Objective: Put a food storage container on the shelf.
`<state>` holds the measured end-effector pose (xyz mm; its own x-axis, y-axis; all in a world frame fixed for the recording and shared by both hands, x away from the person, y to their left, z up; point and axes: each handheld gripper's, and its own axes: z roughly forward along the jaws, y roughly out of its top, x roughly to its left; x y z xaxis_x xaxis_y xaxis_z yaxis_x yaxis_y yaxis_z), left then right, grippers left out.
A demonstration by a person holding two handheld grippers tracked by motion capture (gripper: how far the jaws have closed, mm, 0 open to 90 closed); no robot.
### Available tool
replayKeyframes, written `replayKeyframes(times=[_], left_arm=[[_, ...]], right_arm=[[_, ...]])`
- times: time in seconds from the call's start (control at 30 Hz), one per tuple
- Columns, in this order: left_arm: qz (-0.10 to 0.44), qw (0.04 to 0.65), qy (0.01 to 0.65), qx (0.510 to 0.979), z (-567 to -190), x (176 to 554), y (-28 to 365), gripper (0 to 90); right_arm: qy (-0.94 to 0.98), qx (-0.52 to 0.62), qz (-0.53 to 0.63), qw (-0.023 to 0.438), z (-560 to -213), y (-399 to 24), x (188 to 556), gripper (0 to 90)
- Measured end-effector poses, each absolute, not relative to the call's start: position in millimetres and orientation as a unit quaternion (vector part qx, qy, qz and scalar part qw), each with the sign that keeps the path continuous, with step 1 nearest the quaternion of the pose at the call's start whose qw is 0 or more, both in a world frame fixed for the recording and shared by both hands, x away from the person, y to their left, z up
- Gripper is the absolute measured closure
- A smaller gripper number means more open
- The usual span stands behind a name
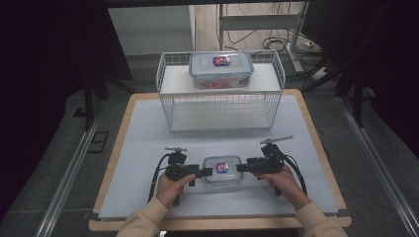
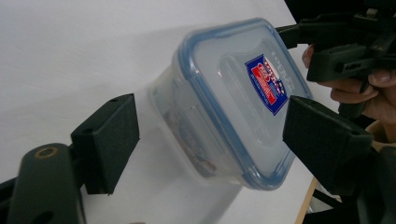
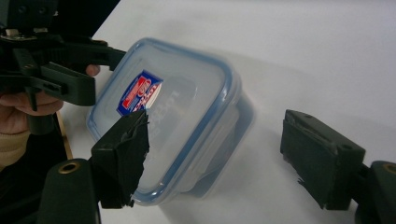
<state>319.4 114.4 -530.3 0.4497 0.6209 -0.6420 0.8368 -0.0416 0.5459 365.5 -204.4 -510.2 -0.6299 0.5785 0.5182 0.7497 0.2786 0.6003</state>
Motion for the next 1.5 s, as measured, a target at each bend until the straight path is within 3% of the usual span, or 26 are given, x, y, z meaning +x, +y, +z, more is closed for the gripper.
replayKeyframes(times=[0.17,0.27,0.37,0.63,1.5], left_arm=[[-0.144,0.468,0.511,0.707,-537,321,112,22.2],[-0.156,0.473,0.506,0.704,-537,320,112,30.1],[-0.148,0.479,0.508,0.701,-535,318,114,36.5],[-0.125,0.493,0.496,0.704,-530,305,117,47.5],[-0.044,0.514,0.456,0.725,-506,290,116,51.9]], right_arm=[[-0.792,-0.42,-0.427,0.118,-516,-200,364,24.3],[-0.788,-0.424,-0.426,0.135,-519,-197,364,25.2],[-0.781,-0.423,-0.43,0.161,-521,-195,363,31.6],[-0.769,-0.431,-0.444,0.161,-516,-204,354,47.6],[-0.771,-0.403,-0.48,0.116,-498,-206,338,52.7]])
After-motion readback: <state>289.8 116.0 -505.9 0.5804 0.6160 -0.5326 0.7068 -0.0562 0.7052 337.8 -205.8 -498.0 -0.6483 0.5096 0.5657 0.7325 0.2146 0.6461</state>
